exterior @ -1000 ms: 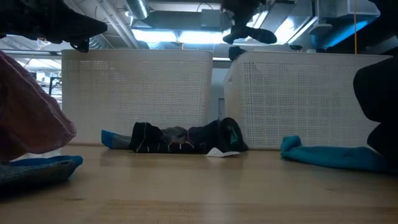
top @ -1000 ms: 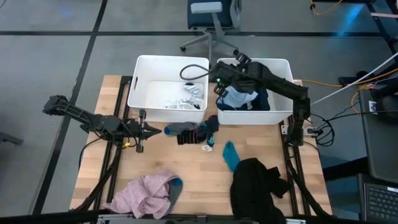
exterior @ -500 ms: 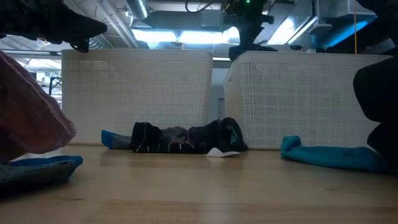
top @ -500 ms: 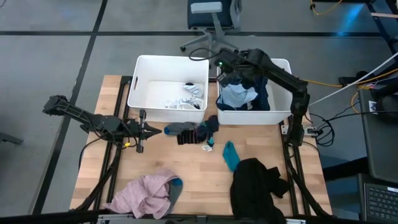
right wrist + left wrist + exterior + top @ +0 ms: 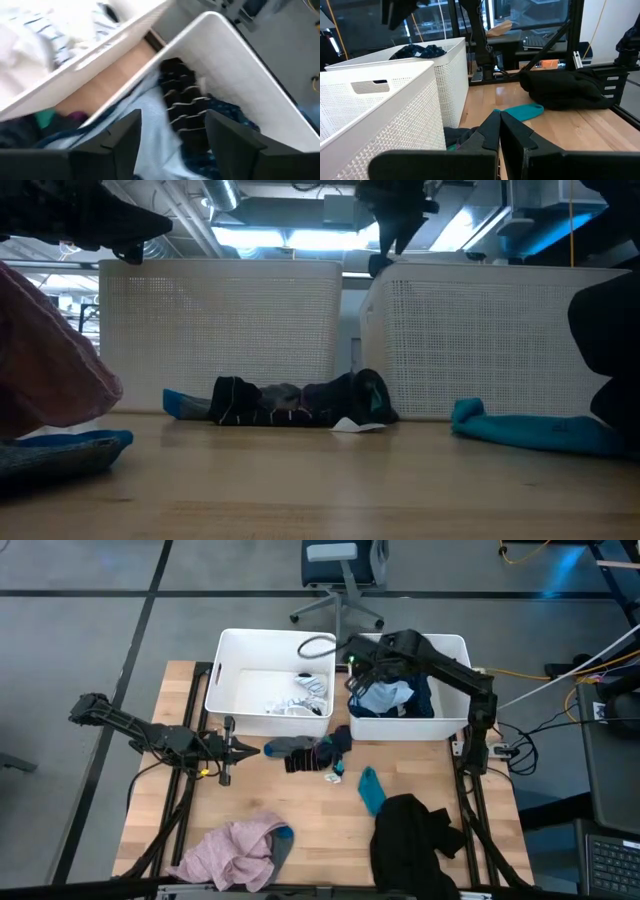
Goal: Sort clothes
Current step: Put the black stripe sock into the right white bin
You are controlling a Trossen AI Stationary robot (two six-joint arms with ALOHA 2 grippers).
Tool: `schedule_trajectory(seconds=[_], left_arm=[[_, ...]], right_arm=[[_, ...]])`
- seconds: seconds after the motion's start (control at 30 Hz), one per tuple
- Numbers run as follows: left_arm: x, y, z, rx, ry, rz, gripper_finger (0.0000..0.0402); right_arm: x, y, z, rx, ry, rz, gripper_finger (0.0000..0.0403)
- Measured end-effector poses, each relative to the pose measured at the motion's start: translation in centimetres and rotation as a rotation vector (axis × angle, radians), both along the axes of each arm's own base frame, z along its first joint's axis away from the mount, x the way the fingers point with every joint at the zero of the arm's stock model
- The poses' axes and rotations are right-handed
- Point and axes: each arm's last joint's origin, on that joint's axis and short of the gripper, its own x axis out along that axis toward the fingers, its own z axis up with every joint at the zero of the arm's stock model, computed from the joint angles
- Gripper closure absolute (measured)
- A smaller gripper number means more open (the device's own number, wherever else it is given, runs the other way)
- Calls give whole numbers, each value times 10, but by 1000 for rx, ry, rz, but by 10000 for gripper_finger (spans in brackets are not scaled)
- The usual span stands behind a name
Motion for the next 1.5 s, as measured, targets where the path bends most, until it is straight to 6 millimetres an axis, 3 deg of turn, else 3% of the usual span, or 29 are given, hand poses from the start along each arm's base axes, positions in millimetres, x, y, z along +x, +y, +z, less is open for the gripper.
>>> schedule_trajectory(seconds=[0.2,0.5,0.6,0.73,0.9,1.1,1.27,1.5], left_arm=[[0,0,0,-1,0,0,400],[0,0,0,-15,-2,1,400],[0,0,0,-15,-3,1,400],[0,0,0,-16,-5,1,400],[0,0,0,-16,-3,1,400],[0,0,0,-1,-3,0,400],[0,0,1,12,-5,0,400],[0,0,1,1,-5,0,400]], right_arm=[[13,53,0,0,-1,158,192],[38,143,4,-66,-167,434,194],[47,168,-6,-103,-189,505,194],[60,193,-38,-137,-191,567,194],[73,209,-96,-180,-189,592,194],[84,214,-156,-114,-341,626,194],[84,217,-175,-44,-426,666,194],[90,208,-204,-21,-416,546,194]])
